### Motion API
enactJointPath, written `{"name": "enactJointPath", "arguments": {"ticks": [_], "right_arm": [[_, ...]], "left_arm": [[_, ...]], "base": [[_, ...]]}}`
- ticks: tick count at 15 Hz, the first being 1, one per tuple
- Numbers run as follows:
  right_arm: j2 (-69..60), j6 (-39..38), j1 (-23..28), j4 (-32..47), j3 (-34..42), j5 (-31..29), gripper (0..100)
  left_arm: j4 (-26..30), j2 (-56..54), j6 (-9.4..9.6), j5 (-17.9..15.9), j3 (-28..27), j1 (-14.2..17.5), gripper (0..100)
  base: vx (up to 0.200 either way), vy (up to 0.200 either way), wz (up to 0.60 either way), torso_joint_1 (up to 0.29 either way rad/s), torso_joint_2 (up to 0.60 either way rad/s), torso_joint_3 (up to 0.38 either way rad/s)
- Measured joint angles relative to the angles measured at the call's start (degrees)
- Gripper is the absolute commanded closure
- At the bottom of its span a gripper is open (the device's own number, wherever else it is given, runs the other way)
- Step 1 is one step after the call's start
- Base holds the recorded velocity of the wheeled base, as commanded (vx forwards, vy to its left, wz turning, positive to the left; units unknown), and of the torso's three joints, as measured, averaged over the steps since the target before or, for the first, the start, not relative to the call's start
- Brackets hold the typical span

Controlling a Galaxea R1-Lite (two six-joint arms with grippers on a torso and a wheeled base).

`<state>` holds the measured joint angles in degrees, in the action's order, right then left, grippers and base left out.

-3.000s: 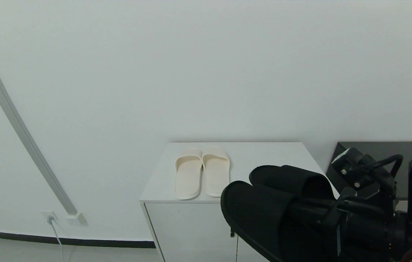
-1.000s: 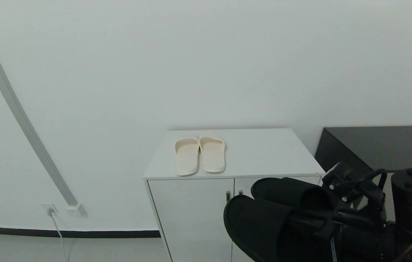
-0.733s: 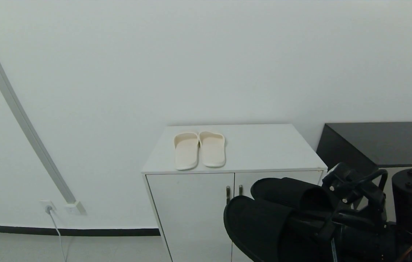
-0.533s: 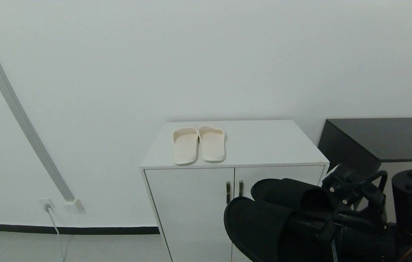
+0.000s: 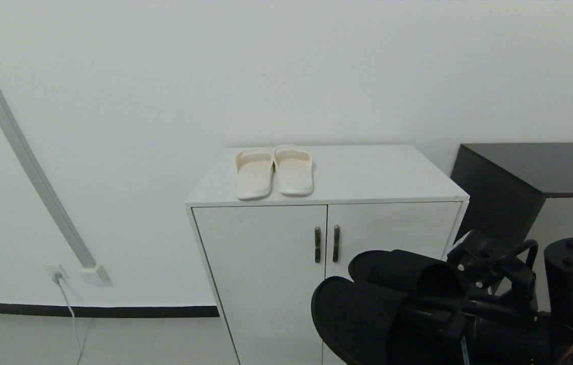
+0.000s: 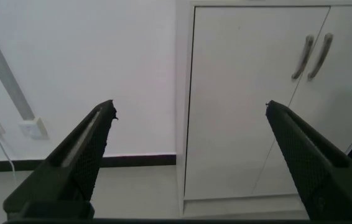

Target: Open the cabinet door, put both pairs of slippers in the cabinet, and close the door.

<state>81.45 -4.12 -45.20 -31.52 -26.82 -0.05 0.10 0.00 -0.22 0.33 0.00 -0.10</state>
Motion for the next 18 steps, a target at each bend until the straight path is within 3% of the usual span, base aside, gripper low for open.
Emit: {"name": "enactJointPath", "arguments": {"ticks": [10, 18], "right_arm": [[0.0, 0.02, -0.05, -0.02, 0.76, 0.05, 100], [0.02, 1.08, -0.57, 0.05, 1.22, -0.06, 100]], "left_arm": [[-0.02, 0.0, 0.06, -0.01, 0.0, 0.0, 0], [0.06, 0.0, 0.11, 0.07, 0.0, 0.0, 0]], "base": [[0.0, 0.0, 0.0, -0.161, 0.49, 0.328], [0.0, 0.0, 0.0, -0.068, 0.43, 0.35]]}}
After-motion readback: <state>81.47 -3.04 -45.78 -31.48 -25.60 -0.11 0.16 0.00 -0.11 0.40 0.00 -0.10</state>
